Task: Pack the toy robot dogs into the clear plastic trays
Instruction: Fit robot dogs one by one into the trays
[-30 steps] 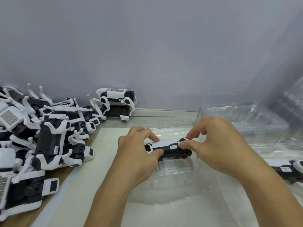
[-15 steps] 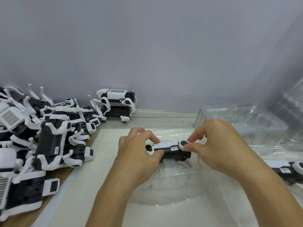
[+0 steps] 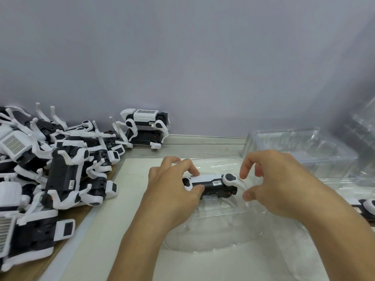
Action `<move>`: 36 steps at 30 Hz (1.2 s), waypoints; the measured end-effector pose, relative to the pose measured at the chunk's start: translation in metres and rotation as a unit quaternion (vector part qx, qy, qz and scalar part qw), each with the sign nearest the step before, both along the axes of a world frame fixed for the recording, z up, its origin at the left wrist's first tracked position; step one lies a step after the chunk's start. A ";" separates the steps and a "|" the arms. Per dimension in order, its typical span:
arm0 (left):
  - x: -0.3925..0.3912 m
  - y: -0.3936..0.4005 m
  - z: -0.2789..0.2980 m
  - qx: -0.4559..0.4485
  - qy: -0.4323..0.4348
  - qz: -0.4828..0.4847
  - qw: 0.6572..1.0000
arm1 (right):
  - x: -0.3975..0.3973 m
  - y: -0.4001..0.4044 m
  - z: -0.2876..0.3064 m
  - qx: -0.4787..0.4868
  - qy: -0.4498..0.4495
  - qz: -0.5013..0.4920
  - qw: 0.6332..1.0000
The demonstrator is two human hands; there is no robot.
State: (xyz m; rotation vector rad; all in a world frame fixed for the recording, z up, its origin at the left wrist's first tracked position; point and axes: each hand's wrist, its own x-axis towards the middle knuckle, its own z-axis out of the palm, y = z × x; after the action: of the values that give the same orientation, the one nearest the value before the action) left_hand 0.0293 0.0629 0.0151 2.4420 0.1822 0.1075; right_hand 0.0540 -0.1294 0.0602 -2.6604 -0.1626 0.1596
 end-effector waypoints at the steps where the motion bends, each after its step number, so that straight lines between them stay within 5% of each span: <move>1: 0.000 0.000 0.000 0.002 0.001 -0.003 1.000 | 0.000 0.001 -0.001 -0.004 0.000 0.005 1.000; 14: 0.002 0.005 0.002 -0.040 -0.043 0.009 0.998 | 0.011 0.011 -0.027 0.099 -0.081 0.054 0.990; 18: 0.006 0.016 -0.004 -0.204 -0.134 0.080 0.966 | 0.013 0.012 -0.032 0.102 -0.091 0.038 0.990; 23: 0.010 0.023 -0.017 -0.380 -0.064 0.109 0.916 | 0.005 0.026 -0.028 0.075 -0.148 0.079 0.983; 28: 0.012 0.014 -0.015 -0.402 -0.050 0.110 0.908 | -0.015 0.069 -0.034 0.082 -0.146 0.166 0.972; 36: 0.018 0.013 -0.022 -0.393 -0.067 0.142 0.906 | -0.015 0.075 -0.037 0.034 -0.182 0.142 0.972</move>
State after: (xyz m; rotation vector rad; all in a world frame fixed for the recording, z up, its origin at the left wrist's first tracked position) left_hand 0.0471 0.0759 -0.0067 1.5837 0.4273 0.2724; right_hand 0.0387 -0.0542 0.0236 -2.5608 -0.6557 -0.2413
